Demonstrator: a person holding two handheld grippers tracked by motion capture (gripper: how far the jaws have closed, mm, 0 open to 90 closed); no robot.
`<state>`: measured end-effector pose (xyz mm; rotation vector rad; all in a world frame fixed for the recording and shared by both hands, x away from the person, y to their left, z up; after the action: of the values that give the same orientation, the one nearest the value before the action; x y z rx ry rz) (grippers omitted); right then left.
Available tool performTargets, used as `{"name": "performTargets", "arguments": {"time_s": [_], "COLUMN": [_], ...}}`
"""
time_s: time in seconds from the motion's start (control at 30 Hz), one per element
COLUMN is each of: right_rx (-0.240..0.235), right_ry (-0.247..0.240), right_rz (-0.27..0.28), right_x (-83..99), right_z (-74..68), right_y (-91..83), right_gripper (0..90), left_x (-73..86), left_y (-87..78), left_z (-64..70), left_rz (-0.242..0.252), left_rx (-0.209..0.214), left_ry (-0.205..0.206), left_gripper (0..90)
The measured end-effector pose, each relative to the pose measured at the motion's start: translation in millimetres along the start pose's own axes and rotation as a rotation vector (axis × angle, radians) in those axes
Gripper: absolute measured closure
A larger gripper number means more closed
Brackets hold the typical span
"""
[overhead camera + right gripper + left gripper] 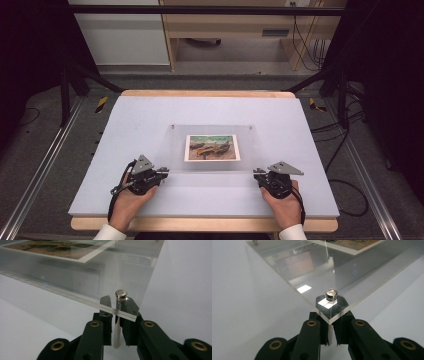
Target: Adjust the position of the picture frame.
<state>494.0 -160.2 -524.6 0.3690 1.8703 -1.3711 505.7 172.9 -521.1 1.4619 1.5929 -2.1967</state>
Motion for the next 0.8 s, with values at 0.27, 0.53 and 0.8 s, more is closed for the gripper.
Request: {"name": "performTargets", "arguments": {"time_s": [0.27, 0.53, 0.8], "right_rx": [-0.017, -0.02, -0.011], "right_ry": [0.016, -0.007, 0.005], "right_rz": [-0.026, -0.015, 0.016], "right_x": [4.3, 4.3, 0.5], "right_z": [2.1, -0.1, 1.6], "right_y": [-4.2, -11.6, -22.0], "right_gripper": [40.6, 21.9, 12.1], "left_x": [-3.1, 1.5, -3.0], "left_y": [-1.6, -2.7, -12.1], "left_z": [1.8, 10.7, 10.2], "left_rz": [0.007, -0.027, 0.011], "left_rx": [0.004, 0.056, 0.083], "left_ry": [0.006, 0.014, -0.032], "left_gripper": [52.0, 25.5, 8.0]}}
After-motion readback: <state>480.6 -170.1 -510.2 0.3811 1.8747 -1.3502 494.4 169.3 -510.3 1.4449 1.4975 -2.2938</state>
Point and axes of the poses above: each handheld gripper's, and its own axes: y roughly forward along the jaws, x roughly out of its underside, z roughly to its right, the point moved 9 cm from there along y, roughly forward along the jaws, and after that the axes turned 9 degrees about -z, right-handed, at the moved point
